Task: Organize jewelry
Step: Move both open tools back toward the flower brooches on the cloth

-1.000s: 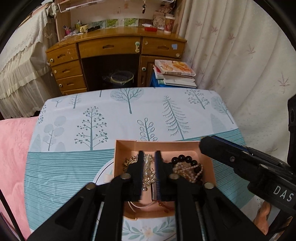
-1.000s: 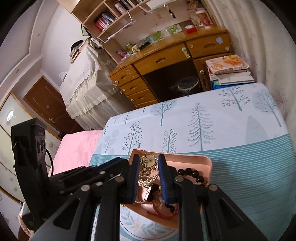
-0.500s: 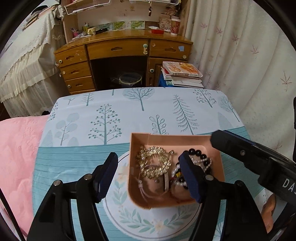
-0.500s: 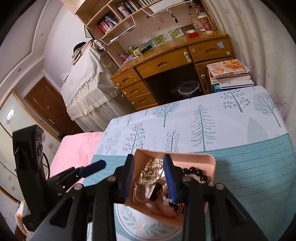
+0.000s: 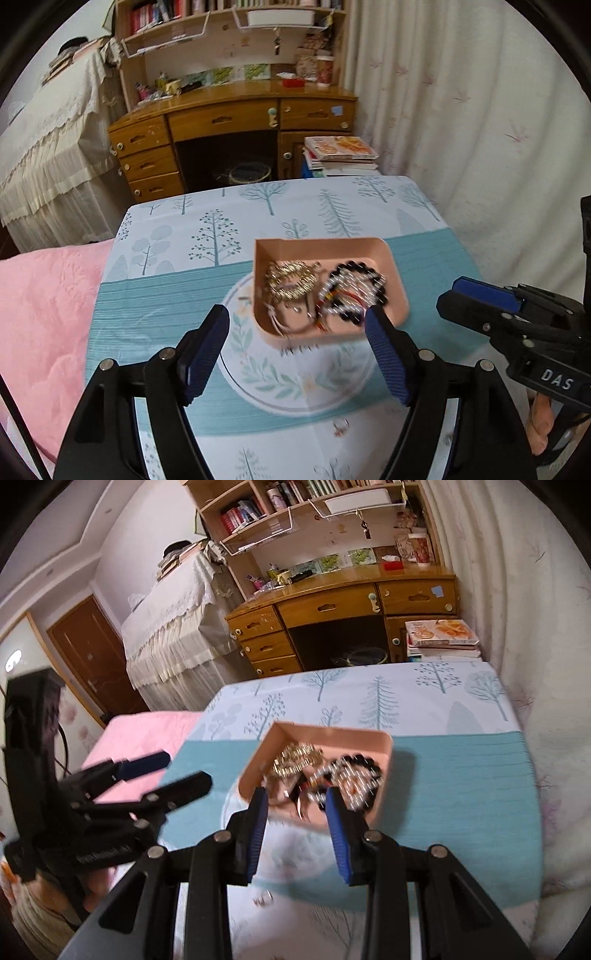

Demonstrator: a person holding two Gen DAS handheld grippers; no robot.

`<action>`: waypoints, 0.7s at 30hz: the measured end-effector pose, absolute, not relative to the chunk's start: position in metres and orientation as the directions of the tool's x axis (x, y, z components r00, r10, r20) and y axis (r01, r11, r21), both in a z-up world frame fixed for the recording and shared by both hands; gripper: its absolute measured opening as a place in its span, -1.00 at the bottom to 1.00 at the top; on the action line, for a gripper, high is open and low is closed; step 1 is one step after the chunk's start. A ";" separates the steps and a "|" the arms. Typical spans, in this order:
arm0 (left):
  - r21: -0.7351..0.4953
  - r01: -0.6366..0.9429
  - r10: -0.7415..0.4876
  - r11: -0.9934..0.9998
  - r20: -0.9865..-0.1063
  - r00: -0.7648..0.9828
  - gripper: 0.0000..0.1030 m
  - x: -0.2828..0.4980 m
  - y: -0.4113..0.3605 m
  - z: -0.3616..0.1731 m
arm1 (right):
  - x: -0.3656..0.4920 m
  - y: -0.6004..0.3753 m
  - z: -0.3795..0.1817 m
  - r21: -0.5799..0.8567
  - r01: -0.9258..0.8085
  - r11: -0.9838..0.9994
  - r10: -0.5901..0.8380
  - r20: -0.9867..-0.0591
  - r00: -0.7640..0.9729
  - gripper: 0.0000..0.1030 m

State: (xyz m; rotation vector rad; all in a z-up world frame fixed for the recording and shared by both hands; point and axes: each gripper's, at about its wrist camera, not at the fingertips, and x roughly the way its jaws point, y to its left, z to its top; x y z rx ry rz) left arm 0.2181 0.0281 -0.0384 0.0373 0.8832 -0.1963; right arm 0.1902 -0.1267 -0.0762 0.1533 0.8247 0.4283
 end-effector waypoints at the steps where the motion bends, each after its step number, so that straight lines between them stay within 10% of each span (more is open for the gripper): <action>1: -0.045 0.198 -0.161 0.979 -0.767 0.621 0.47 0.210 0.026 -0.037 | 0.183 -0.129 -0.076 0.286 -0.311 0.906 0.421 -0.680 0.601 -0.36; 21: 0.010 0.454 -0.280 0.891 -0.775 0.566 0.53 0.100 -0.028 -0.089 | 0.060 -0.164 -0.118 0.056 -0.339 0.939 0.277 -0.707 0.651 -0.36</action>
